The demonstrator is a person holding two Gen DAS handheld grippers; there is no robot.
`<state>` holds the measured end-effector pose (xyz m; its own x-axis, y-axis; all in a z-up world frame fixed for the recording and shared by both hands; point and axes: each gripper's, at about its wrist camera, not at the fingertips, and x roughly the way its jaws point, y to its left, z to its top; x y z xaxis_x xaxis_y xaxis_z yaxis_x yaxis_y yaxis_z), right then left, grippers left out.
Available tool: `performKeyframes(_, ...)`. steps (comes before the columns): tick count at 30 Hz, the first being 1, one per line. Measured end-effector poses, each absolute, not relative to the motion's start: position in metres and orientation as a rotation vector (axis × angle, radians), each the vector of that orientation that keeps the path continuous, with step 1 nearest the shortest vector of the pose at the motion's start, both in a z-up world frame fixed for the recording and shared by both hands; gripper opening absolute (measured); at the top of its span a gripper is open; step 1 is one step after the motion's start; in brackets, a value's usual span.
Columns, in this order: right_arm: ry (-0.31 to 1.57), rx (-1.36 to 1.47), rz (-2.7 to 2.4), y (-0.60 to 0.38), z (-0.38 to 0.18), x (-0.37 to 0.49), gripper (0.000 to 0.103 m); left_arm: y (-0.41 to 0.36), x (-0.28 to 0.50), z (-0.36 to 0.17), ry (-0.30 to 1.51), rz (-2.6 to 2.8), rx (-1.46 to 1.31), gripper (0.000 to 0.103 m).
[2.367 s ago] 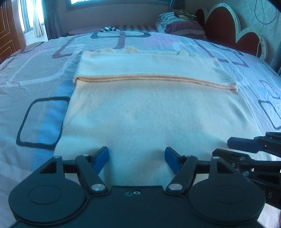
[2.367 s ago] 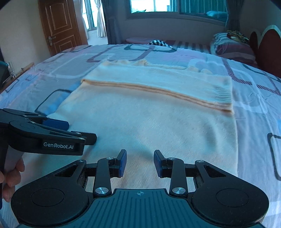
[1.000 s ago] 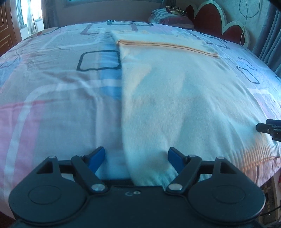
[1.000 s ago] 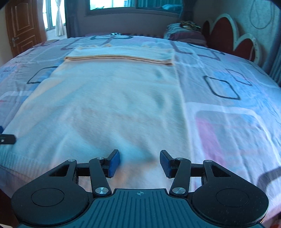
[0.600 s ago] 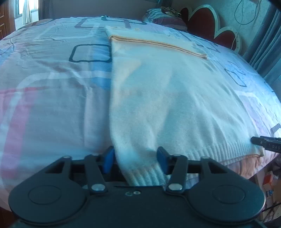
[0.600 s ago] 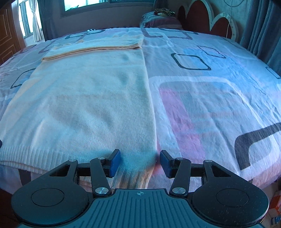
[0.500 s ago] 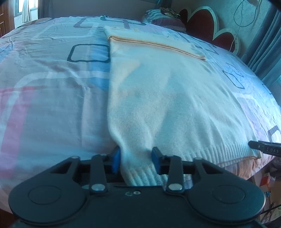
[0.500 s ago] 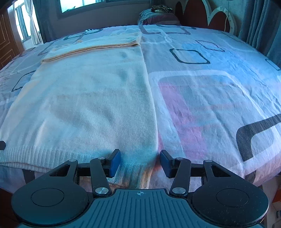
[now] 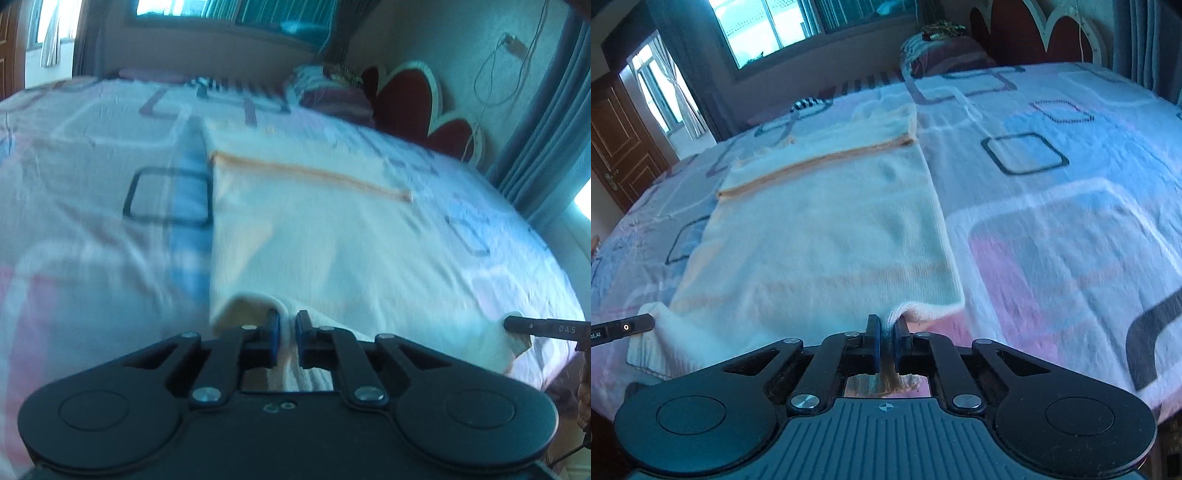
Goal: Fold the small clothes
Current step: 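Close both grippers on the cream sweater hem, then lift the hem with both grippers and fold it over toward the collar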
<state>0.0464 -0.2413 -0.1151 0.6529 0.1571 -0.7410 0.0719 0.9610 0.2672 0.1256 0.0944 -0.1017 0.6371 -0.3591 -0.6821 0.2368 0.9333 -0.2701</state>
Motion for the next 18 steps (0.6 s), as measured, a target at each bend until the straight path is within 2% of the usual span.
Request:
performKeyframes(7,0.731,0.267,0.078,-0.246,-0.087,0.137,0.006,0.092,0.207,-0.084,0.725,-0.287,-0.209,0.002)
performKeyframes(18,0.668,0.336,0.084,-0.268,-0.095,0.296,0.005,0.076,0.328,-0.083,0.673,-0.216,-0.261,0.002)
